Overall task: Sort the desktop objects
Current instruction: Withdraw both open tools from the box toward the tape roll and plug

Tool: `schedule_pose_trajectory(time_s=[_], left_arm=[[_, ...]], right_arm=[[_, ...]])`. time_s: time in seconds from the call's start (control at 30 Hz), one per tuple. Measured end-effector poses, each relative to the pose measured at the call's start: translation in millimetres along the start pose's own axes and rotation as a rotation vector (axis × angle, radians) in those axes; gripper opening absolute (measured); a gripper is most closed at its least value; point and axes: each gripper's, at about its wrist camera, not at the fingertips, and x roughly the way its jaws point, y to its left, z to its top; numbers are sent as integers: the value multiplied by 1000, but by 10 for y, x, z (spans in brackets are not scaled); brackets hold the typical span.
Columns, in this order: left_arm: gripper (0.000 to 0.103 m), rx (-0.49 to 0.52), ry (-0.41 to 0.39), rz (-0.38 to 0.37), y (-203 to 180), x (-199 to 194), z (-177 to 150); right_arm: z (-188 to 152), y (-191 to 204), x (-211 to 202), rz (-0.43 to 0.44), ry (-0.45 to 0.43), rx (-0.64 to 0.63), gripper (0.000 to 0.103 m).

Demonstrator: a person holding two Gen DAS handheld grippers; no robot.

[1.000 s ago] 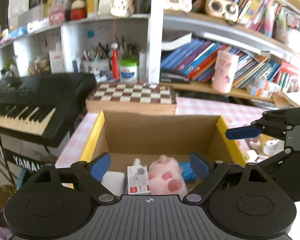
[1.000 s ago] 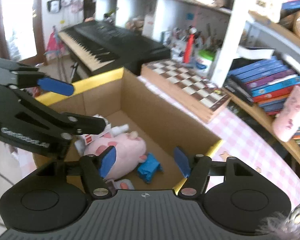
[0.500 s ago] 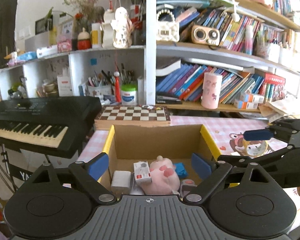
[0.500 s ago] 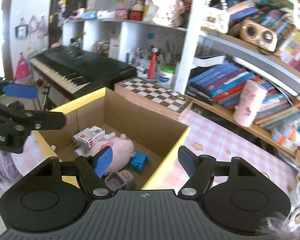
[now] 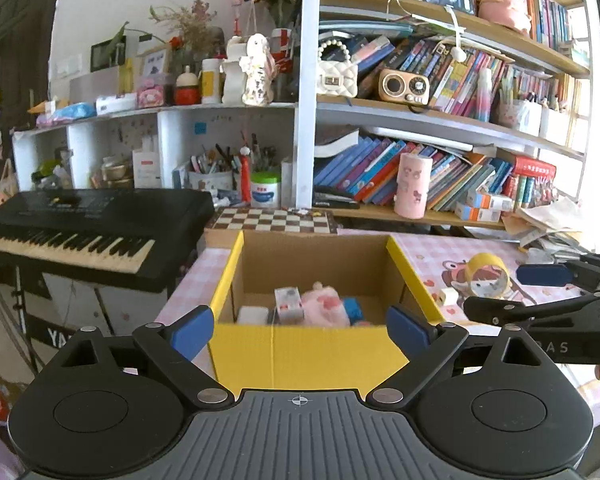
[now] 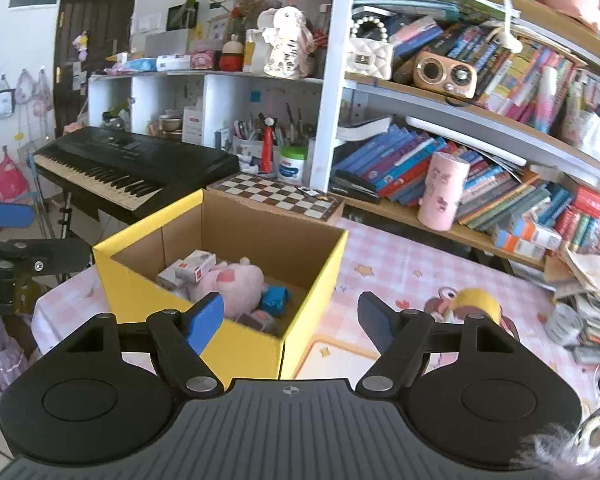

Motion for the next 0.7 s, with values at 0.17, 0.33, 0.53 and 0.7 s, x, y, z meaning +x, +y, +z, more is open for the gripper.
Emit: schedule_pose_trajectory(time_s=[0.17, 0.33, 0.53, 0.7], left_arm=[[96, 15, -34, 79, -24, -185, -189], [96, -13, -16, 112, 1, -328, -382], [96, -54, 13, 142, -26, -500, -649], [96, -7, 46, 117, -86, -543, -750]], right_arm=[[-180, 90, -175, -38, 10, 49, 73], [-381, 229, -352, -78, 3, 66, 73], [-718, 353, -583, -131, -3, 75, 74], [-900, 374, -698, -151, 31, 124, 74]])
